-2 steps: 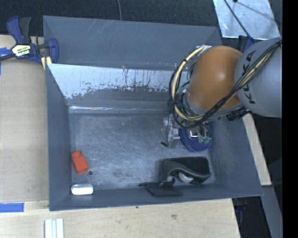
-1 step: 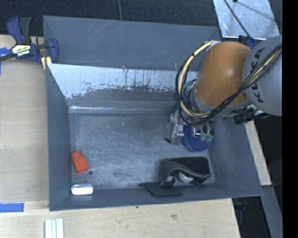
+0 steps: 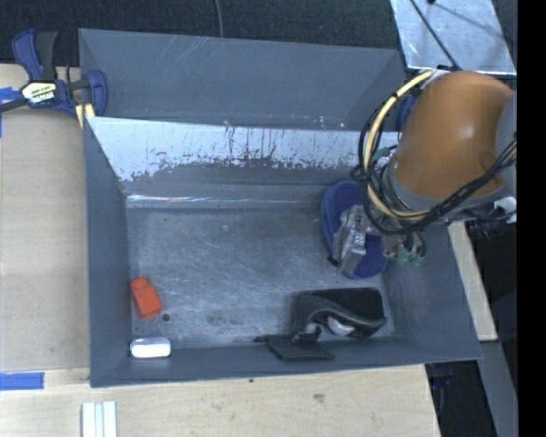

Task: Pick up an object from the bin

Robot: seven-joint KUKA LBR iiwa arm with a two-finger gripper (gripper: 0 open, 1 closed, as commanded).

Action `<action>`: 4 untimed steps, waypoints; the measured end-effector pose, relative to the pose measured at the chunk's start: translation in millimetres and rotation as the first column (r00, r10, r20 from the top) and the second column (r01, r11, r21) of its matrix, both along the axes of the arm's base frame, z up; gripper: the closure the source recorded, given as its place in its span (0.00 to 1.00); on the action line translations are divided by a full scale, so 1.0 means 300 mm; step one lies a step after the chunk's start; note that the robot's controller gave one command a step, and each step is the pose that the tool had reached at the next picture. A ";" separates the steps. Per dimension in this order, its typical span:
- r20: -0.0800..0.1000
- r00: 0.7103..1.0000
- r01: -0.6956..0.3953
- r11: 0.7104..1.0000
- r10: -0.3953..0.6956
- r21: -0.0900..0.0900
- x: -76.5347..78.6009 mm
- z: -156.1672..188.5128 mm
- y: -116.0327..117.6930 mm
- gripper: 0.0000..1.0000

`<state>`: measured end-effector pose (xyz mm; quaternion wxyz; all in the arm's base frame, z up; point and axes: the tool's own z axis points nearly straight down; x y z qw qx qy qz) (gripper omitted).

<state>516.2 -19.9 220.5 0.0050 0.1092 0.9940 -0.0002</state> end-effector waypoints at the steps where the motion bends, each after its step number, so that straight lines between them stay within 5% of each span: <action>1: -0.013 0.987 0.159 0.987 -0.159 0.001 -0.068 -0.201 0.053 1.00; 2: -0.003 0.999 -0.032 0.999 0.032 0.002 0.018 -0.432 0.061 1.00; 3: 0.000 1.000 -0.022 1.000 0.022 0.001 -0.053 -0.102 0.054 1.00; 4: -0.005 0.999 0.043 0.999 -0.043 0.001 0.013 -0.193 0.100 1.00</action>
Offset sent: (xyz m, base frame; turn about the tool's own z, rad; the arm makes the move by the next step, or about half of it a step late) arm -0.0197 0.0160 -0.0588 0.1615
